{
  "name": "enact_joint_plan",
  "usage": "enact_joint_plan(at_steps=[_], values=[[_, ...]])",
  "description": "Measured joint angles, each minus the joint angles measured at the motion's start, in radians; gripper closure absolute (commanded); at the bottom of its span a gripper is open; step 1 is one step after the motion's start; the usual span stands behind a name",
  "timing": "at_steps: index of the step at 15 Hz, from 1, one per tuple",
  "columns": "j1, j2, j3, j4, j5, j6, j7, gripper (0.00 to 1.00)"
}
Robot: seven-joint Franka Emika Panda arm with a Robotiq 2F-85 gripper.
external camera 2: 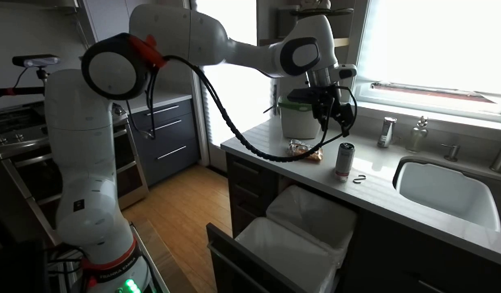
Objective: Throw the white can in the second bin
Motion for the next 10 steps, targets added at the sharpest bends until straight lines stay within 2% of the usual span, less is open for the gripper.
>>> enact_joint_plan(at_steps=[4, 10], values=[[-0.003, 0.082, 0.001, 0.034, 0.024, 0.145, 0.0, 0.0], [-0.003, 0.112, 0.003, 0.052, 0.036, 0.17, 0.0, 0.0]])
